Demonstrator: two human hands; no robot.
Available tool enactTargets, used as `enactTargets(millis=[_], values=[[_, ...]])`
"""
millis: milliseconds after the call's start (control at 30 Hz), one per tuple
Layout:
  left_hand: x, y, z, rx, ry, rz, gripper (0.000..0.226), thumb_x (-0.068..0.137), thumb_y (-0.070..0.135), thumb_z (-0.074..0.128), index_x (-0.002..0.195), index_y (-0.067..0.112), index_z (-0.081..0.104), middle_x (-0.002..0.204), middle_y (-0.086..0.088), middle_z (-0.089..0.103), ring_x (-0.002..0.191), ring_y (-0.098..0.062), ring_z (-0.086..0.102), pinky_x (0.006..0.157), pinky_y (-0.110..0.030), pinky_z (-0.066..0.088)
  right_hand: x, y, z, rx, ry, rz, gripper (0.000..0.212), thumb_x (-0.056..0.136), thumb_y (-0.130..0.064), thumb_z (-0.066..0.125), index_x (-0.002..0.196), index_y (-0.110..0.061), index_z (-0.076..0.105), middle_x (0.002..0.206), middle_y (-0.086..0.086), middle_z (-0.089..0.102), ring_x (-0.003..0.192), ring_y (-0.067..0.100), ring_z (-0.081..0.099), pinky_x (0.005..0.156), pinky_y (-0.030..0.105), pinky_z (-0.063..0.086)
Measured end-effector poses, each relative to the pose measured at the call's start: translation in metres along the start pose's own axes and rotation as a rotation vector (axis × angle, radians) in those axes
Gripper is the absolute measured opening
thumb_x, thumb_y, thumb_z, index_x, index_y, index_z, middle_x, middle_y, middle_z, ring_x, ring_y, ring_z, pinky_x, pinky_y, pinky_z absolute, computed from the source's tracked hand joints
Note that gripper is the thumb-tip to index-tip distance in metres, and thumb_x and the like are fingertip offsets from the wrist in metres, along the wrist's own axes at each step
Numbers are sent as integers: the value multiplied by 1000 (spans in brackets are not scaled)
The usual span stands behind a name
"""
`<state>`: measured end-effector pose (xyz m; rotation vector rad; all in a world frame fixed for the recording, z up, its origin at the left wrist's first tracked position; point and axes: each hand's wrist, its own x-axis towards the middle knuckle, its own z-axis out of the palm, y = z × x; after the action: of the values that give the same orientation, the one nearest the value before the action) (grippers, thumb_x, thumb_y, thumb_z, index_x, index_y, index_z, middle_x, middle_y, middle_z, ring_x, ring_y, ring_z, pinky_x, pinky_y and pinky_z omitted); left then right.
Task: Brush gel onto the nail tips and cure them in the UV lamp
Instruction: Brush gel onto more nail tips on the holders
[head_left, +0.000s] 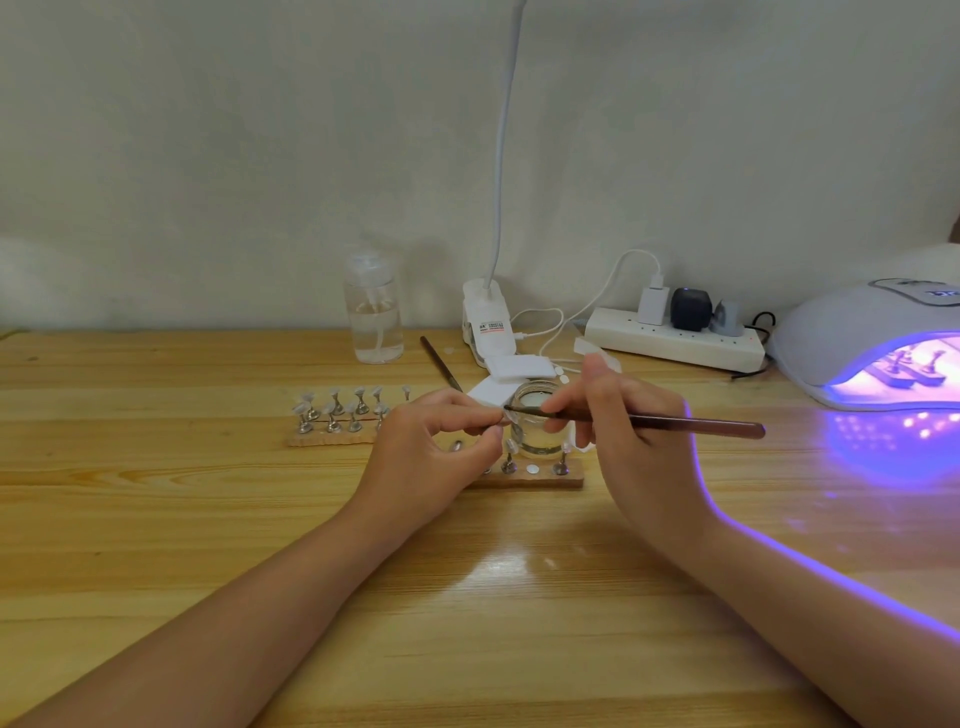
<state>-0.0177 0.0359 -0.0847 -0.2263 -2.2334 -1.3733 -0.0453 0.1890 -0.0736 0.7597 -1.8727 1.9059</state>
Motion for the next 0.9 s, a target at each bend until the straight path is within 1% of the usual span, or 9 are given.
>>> enactTargets(millis=[67,167,233,300,367,467,600,733,900], values=[[0,0,0,-3,1,5,27,75,4,68,79,31,70,74,11,65,76,5,58,75,-5,40,0,1,-1,3,10,0,45,93,-34,46,60,-13,68,52,3,63,51,3,57,55,11,41],[-1,0,0,2,3,14,30,75,4,68,78,34,69,74,12,65,76,5,58,73,-4,39,0,1,-3,37,36,4,47,89,-29,40,55,-10,66,49,11,60,45,6,54,52,12,40],[0,0,0,3,2,14,30,75,4,68,78,34,69,74,13,65,76,5,58,73,-4,40,0,1,-3,38,47,3,47,90,-29,40,56,-9,66,48,9,60,45,5,54,52,12,40],[0,0,0,2,3,12,29,75,3,68,78,33,69,74,13,64,76,5,58,73,-5,40,0,0,-3,31,47,5,46,93,-33,45,60,-9,67,49,1,61,47,2,54,54,10,40],[-1,-1,0,2,-1,6,28,75,4,68,78,31,70,74,13,64,76,5,58,74,-6,41,0,-2,-1,31,30,10,41,87,-36,46,65,-10,68,55,-2,63,48,0,55,57,9,41],[-2,-1,-1,1,-2,1,26,75,4,68,79,30,70,74,12,65,76,4,58,76,-8,42,-1,-3,1,21,11,9,41,82,-37,44,65,-9,69,55,-1,64,48,-1,55,57,9,41],[-1,0,0,6,7,4,28,76,3,68,77,32,69,74,11,64,75,6,57,75,-5,41,-1,-1,-3,27,36,10,51,94,-33,44,57,-6,67,48,6,60,43,3,52,54,9,39],[-1,-1,0,-18,27,-11,24,76,2,69,79,26,71,73,11,64,74,6,57,73,-5,40,-4,0,-5,46,63,9,50,93,-27,41,55,-5,65,46,7,59,41,5,51,52,10,39],[0,-2,-1,-40,59,4,20,76,3,70,81,23,71,80,11,66,80,6,58,75,-6,41,-3,-4,-3,41,99,26,47,88,-36,38,61,-10,67,52,5,63,43,5,48,49,14,39]])
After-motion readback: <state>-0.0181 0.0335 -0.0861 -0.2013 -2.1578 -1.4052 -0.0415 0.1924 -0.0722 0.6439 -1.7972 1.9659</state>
